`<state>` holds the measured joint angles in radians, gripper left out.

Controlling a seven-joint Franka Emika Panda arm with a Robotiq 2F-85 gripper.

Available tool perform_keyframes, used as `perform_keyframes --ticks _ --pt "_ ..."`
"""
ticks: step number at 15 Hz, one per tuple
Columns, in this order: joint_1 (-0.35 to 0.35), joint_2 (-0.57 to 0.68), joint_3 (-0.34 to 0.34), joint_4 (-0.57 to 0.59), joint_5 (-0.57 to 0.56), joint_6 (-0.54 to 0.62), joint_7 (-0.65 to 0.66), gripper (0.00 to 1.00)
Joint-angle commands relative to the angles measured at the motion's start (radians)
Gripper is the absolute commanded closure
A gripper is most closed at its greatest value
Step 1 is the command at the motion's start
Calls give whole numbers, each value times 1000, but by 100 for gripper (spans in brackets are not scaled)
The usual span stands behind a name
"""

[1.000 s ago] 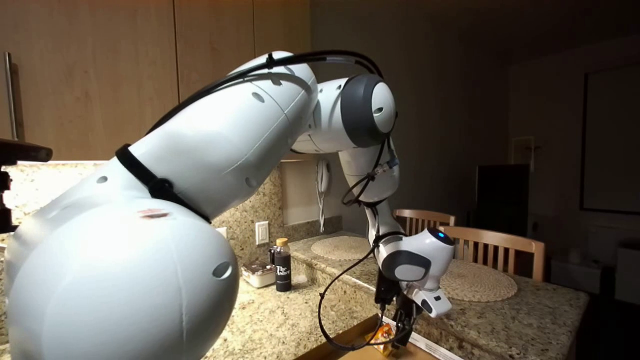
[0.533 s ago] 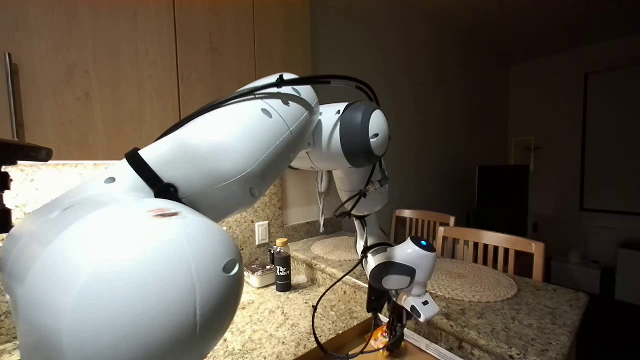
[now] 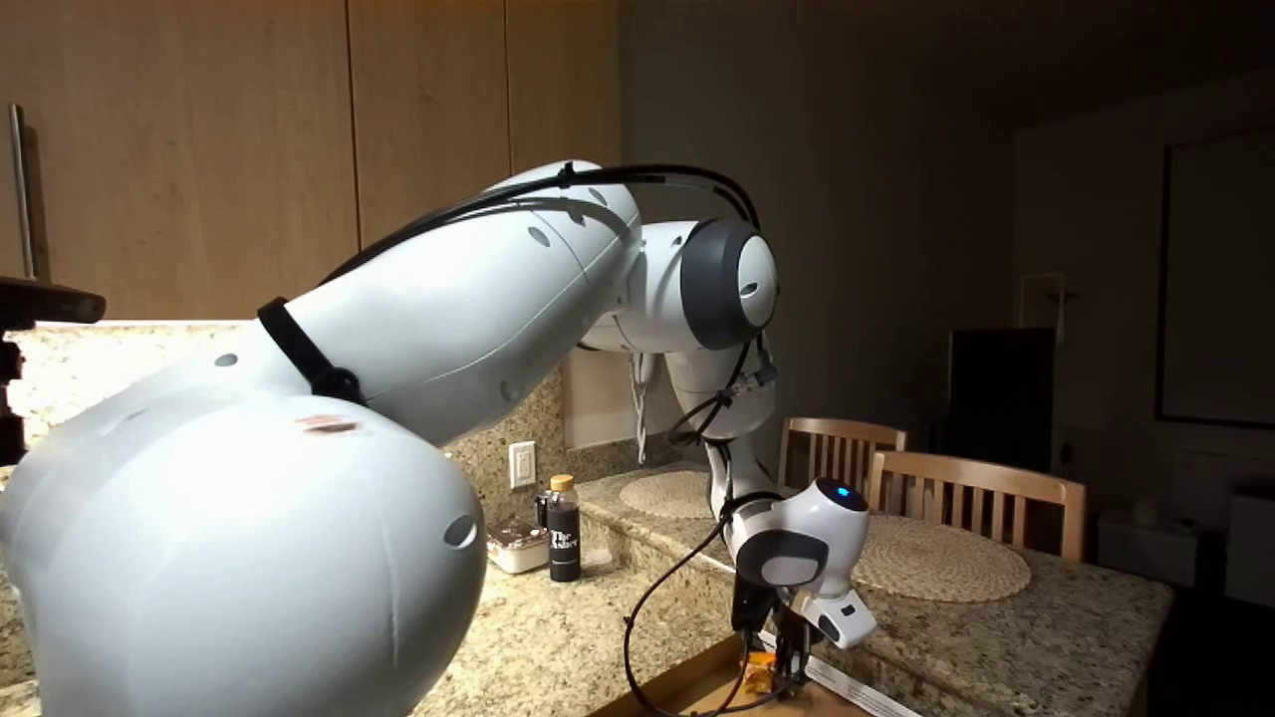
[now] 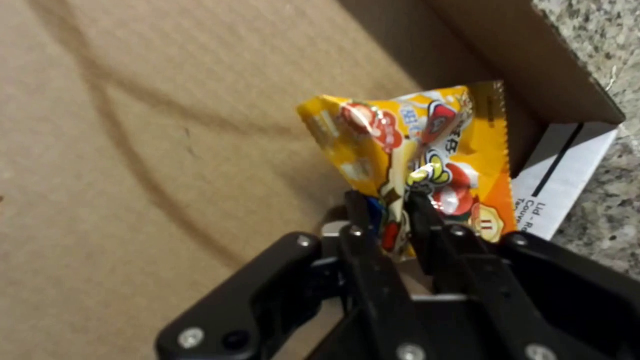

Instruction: Pick up the objects from the cover box and put them on the counter

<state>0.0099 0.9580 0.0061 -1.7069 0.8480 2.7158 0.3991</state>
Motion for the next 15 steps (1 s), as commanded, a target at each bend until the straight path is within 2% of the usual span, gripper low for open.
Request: perform_keyframes --ticks 1,4,8,11,15 --pt "-13 -11 19 -24 0 27 -18 99" --pt "-20 -43 45 -71 20 58 -51 100" --pt "-63 -149 142 -222 74 180 -179 100" --pt "-129 -269 231 -353 124 218 -296 100" --pt "-218 -399 294 -416 172 194 -345 100"
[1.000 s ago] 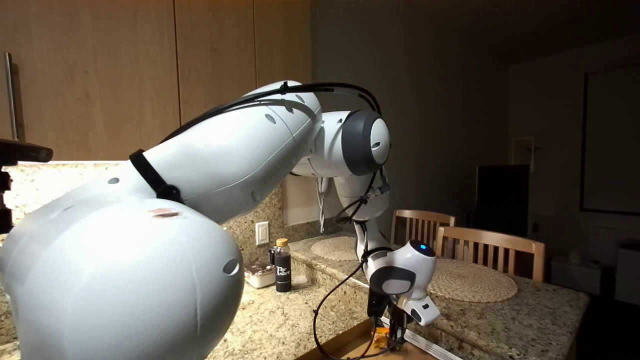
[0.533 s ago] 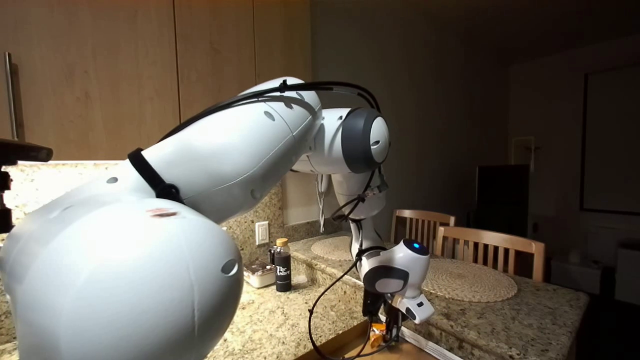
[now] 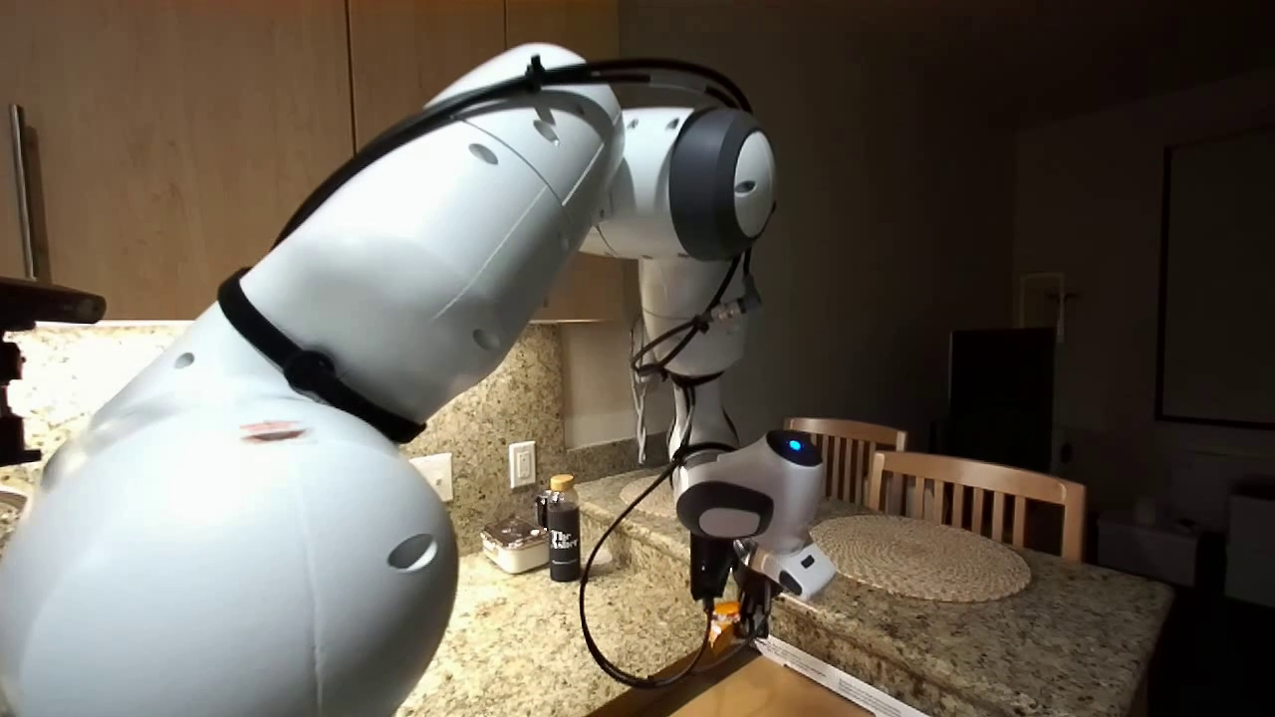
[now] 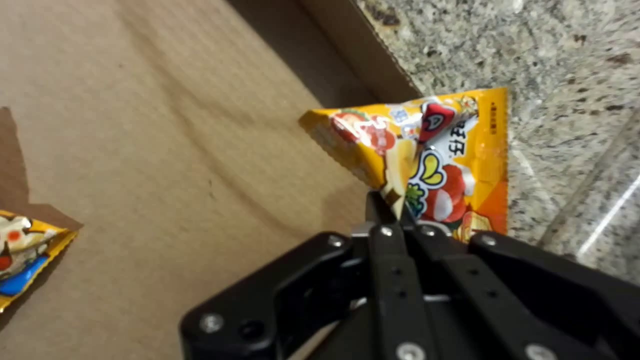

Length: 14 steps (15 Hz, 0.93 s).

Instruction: Pick up the objects from the cover box and put them on the counter

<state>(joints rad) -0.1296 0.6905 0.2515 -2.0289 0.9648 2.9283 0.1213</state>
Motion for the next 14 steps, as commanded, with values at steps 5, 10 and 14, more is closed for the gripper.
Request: perform_keyframes --ticks 5,10,14 --pt "-120 -179 24 -27 30 -73 -3 100" --pt "-98 -146 -21 62 10 -38 67 100" --pt "-79 -115 -69 135 4 -27 155 100"
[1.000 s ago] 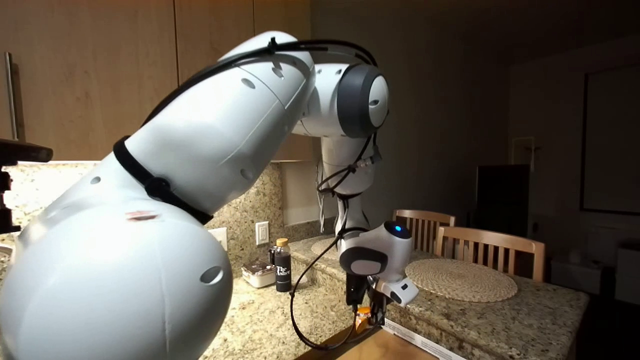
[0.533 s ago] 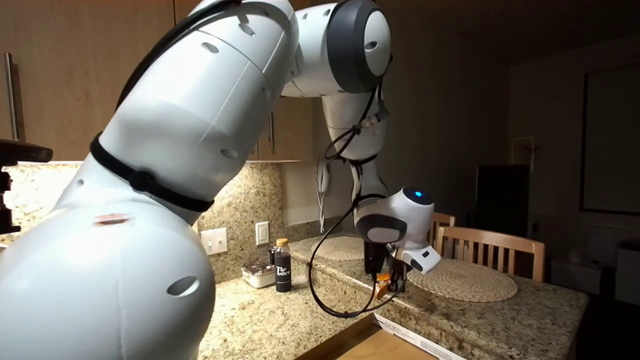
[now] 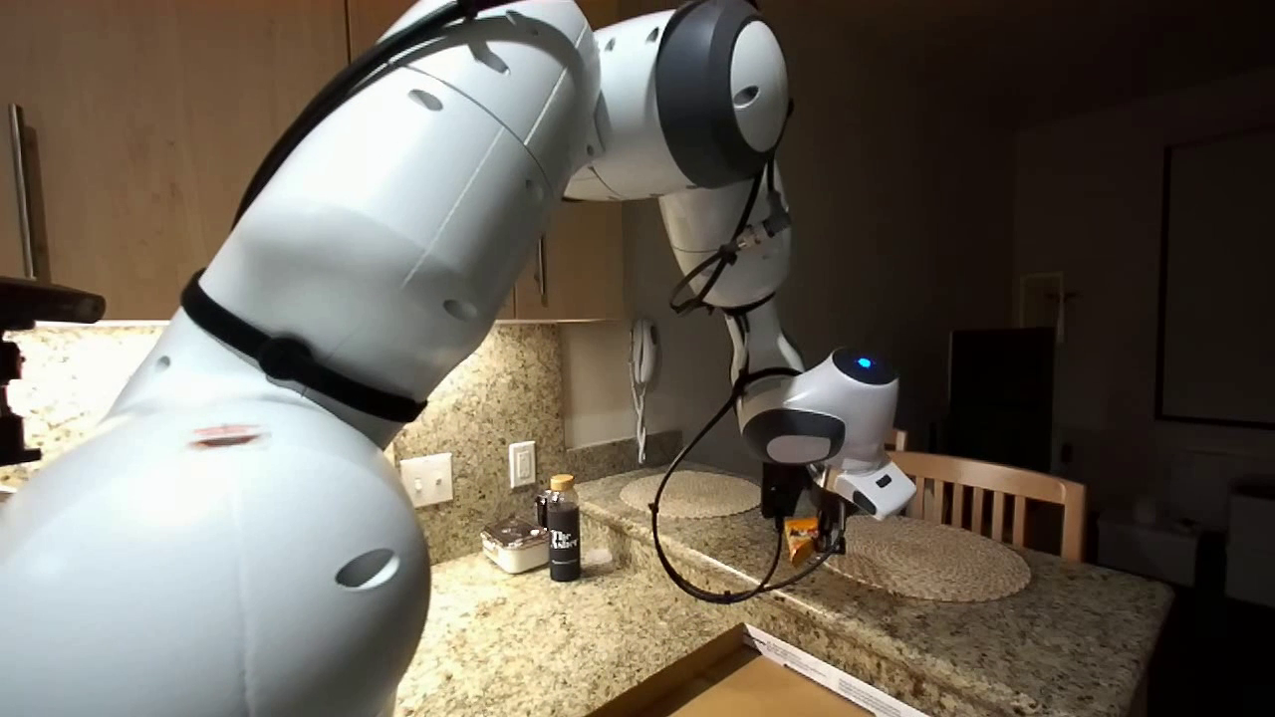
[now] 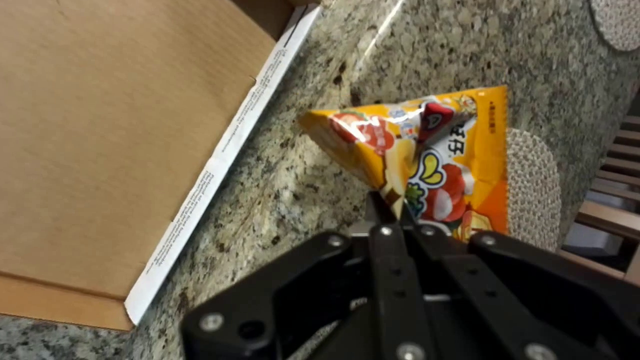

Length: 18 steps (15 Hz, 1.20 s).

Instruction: Pick up the objects from the cover box and put them on the counter

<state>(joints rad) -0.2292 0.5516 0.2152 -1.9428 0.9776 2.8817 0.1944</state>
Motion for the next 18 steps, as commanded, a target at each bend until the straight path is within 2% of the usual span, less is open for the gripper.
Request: perform_keyframes --ticks 1,3,4,5,6,9,15,17,18 --pt "36 31 -49 60 -9 49 119 100" --pt "68 43 -85 80 -17 101 182 100" --pt "121 39 -144 87 5 103 197 100" --pt "143 36 -171 84 -11 105 228 73" --pt "162 33 -191 80 -14 100 241 71" --pt "215 49 -225 79 -13 114 265 53" --pt "224 80 -227 82 0 87 266 15" --pt "187 66 -187 73 30 57 208 2" --pt "157 42 -150 54 56 46 159 1"
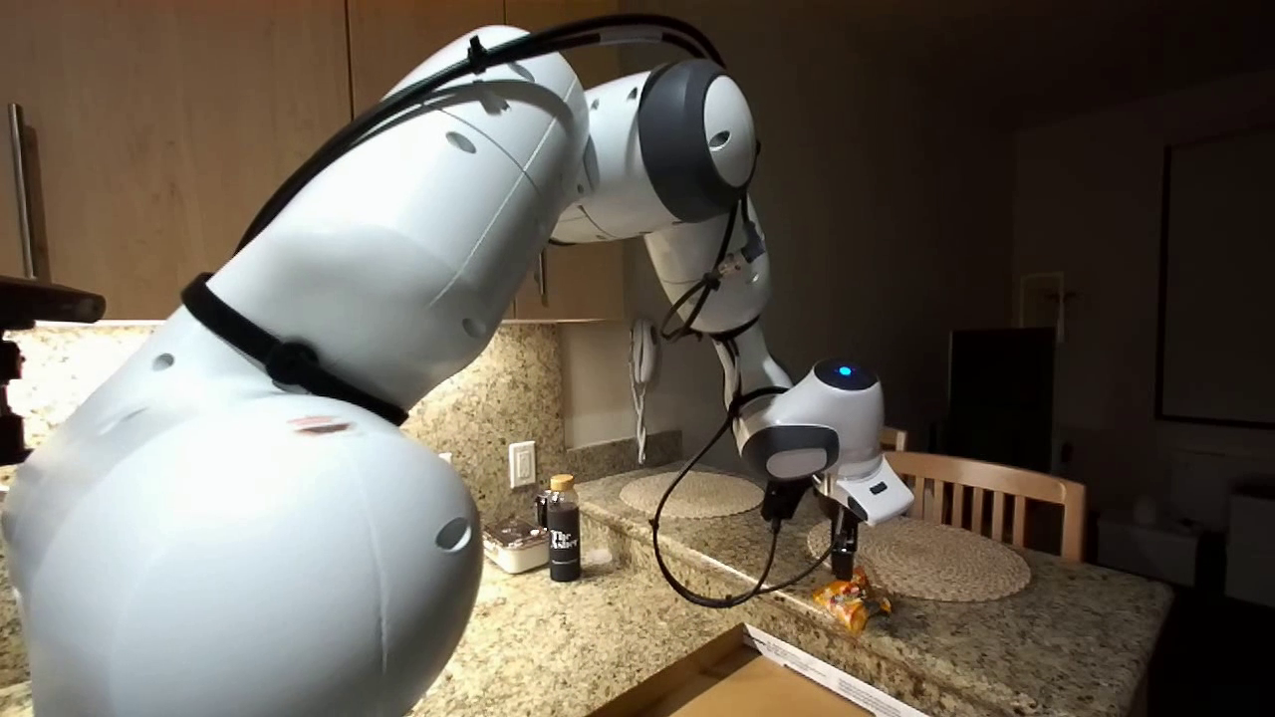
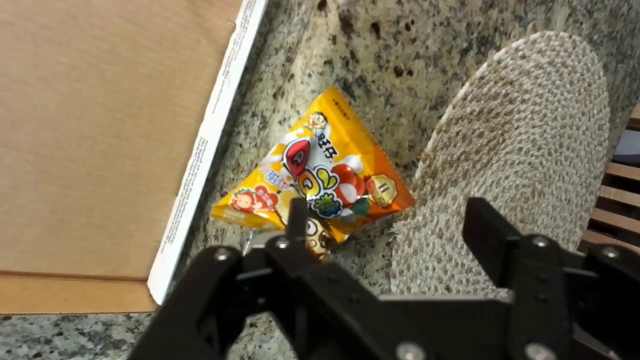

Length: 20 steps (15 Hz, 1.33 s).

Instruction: Pick up the objects from the cover box and put them on the counter

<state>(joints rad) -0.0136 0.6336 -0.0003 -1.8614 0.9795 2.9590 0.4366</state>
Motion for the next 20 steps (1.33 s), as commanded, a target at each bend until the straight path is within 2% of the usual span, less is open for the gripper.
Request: perform_keyframes --ticks 1,3,5,8,9,13,17,20 --pt "-84 -60 100 -46 81 -27 -127 0" --pt "-155 -114 187 -106 162 -25 -255 0" --pt "-225 -178 246 -203 236 -93 -375 0" --pt "-225 -234 184 -372 147 -244 -282 0" --pt "-170 -256 101 -414 154 -312 -280 0" --pt "-131 -301 -19 -560 -3 -515 -255 0" --pt "-85 -279 -81 -572 -201 -650 -175 0" --pt "-77 -204 -90 -510 -209 -645 -98 0"
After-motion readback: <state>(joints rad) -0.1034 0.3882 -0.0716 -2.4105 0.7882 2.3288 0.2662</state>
